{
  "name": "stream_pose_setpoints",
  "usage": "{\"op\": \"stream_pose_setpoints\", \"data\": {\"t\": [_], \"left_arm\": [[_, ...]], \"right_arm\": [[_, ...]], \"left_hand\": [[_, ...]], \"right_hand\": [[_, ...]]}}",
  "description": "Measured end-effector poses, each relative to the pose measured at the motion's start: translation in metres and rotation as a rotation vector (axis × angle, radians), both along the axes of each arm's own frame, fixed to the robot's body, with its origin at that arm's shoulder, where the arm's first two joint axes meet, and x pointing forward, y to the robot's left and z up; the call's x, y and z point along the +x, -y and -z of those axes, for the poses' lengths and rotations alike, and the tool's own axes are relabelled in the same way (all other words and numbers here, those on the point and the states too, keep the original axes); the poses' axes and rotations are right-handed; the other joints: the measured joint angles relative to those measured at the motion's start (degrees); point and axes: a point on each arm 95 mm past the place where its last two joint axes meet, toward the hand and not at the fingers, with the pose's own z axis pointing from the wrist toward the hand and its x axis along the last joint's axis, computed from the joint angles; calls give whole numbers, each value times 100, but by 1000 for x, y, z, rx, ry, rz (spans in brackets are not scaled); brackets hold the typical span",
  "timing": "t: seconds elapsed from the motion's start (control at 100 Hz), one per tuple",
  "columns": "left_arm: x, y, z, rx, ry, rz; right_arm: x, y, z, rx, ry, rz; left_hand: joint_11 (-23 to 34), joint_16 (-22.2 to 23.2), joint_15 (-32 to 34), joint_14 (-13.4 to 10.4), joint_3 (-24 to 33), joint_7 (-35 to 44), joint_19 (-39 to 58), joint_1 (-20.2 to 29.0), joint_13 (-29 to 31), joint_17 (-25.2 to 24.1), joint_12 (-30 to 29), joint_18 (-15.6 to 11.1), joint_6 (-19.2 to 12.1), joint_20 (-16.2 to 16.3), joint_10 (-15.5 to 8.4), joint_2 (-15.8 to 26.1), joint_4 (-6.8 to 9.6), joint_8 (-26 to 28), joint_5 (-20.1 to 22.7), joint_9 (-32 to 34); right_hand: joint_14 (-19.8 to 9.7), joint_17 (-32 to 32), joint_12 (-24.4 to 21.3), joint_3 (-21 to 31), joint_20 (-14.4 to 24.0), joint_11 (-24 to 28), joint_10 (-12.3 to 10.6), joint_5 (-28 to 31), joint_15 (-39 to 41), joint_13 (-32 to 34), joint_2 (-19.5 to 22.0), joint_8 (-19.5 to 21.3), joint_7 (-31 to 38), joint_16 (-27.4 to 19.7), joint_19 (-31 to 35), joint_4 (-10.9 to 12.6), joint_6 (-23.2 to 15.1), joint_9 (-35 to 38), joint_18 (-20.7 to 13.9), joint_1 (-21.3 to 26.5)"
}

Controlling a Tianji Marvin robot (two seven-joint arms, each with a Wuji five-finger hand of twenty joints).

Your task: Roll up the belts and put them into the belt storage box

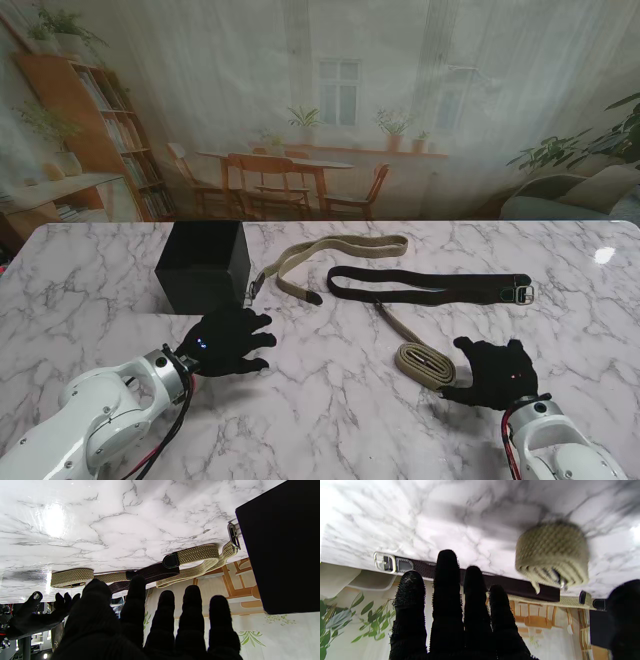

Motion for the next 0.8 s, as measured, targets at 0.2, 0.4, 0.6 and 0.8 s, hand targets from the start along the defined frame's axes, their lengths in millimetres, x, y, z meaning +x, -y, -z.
{"op": "stream_pose_setpoints", "data": {"t": [0.2, 0.4, 0.6, 0.8], "left_arm": [[0, 0, 0, 1, -2, -2], [0, 0, 0, 0, -3, -1], [1, 1, 0, 0, -2, -1], [1, 1, 0, 1, -5, -1]], "right_arm": [[6, -16, 12, 6, -36, -21], [21, -24, 21, 21, -43, -7], [28, -29, 23, 17, -45, 0], [34, -37, 29, 84, -49, 11]], "left_hand": [[0, 0, 0, 0, 0, 0, 0, 0, 0, 0, 0, 0, 0, 0, 0, 0, 0, 0, 0, 0], [0, 0, 0, 0, 0, 0, 0, 0, 0, 0, 0, 0, 0, 0, 0, 0, 0, 0, 0, 0], [0, 0, 0, 0, 0, 0, 0, 0, 0, 0, 0, 0, 0, 0, 0, 0, 0, 0, 0, 0], [0, 0, 0, 0, 0, 0, 0, 0, 0, 0, 0, 0, 0, 0, 0, 0, 0, 0, 0, 0]], "right_hand": [[-19, -383, -310, -4, 70, -119, 184, 0, 80, -877, 0, 593, -441, -42, -220, 0, 59, -1318, -117, 0], [-20, -517, -439, -5, 79, -120, 321, 0, 81, -1127, -2, 637, -790, -127, -273, 0, 291, -1537, -121, 104], [-20, -581, -510, 83, 101, -112, 392, 74, 81, -1193, -177, 712, -874, -187, -338, 0, 360, -1601, -123, 484], [-98, -402, -198, -371, 328, 410, 318, 174, 515, -970, -168, 1298, -187, 35, -197, 24, 69, -1342, -89, 1748]]}}
